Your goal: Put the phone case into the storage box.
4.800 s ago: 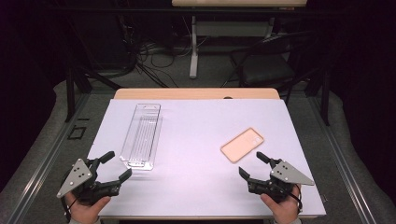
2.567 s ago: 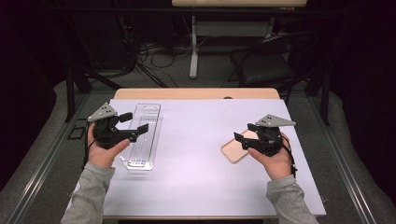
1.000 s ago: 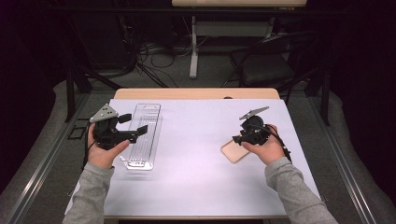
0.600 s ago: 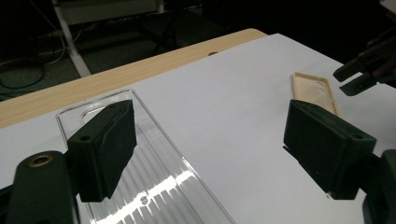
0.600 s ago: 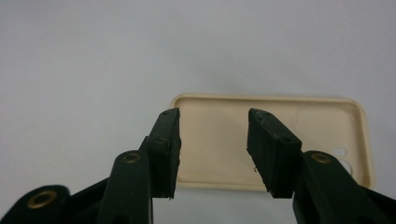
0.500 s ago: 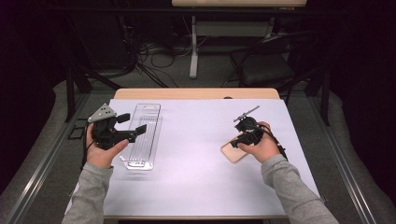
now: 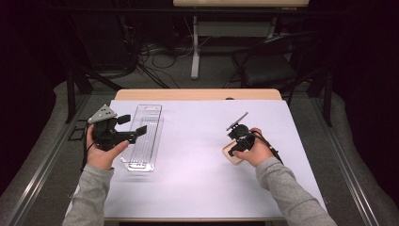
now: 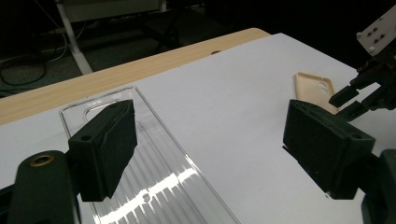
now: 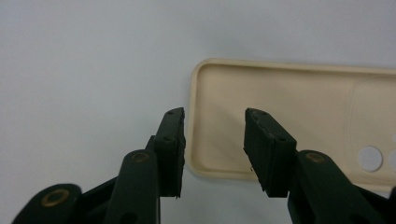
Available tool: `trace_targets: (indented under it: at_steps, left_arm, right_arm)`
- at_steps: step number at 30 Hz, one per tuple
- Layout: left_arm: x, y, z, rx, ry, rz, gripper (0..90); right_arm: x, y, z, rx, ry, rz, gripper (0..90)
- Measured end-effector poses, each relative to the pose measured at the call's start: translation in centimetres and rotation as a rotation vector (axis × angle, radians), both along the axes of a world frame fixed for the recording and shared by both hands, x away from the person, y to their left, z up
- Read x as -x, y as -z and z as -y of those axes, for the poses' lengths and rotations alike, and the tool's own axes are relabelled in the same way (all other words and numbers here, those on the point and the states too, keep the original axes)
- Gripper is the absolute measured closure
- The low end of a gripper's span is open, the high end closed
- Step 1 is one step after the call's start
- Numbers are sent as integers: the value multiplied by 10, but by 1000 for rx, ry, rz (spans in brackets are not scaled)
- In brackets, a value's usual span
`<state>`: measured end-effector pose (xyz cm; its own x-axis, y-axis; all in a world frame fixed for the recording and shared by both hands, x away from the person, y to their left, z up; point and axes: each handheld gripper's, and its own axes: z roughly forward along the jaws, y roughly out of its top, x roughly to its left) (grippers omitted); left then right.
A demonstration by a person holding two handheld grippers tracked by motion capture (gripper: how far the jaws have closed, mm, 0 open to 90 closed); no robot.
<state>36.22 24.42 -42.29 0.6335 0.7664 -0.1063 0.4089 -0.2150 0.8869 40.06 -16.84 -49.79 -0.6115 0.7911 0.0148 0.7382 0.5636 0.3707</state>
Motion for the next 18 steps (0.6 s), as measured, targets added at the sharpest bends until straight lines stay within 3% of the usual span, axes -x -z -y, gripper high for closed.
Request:
trace_targets:
  at_steps: [3, 5, 9, 13, 15, 16, 18]
  left_arm:
    - [0, 0, -1, 1, -2, 1, 177]
    - [0, 0, -1, 2, -5, 2, 177]
    - [0, 0, -2, 2, -5, 0, 177]
    - [-1, 1, -2, 3, -7, -2, 177]
    - [-1, 1, -2, 4, -8, -2, 177]
    - [-1, 1, -2, 4, -10, -4, 177]
    - [-1, 2, -2, 4, -11, -5, 177]
  right_arm:
    - [2, 3, -4, 13, 26, -37, 582]
    - [1, 6, -6, 23, -2, -35, 602]
    - [1, 9, -9, 21, 22, -63, 643]
    - [0, 12, -10, 18, 8, -68, 677]
    - [-2, 10, -10, 67, -7, -107, 689]
    - [-2, 14, -10, 30, 2, -78, 696]
    - [-2, 16, -11, 26, 5, -82, 711]
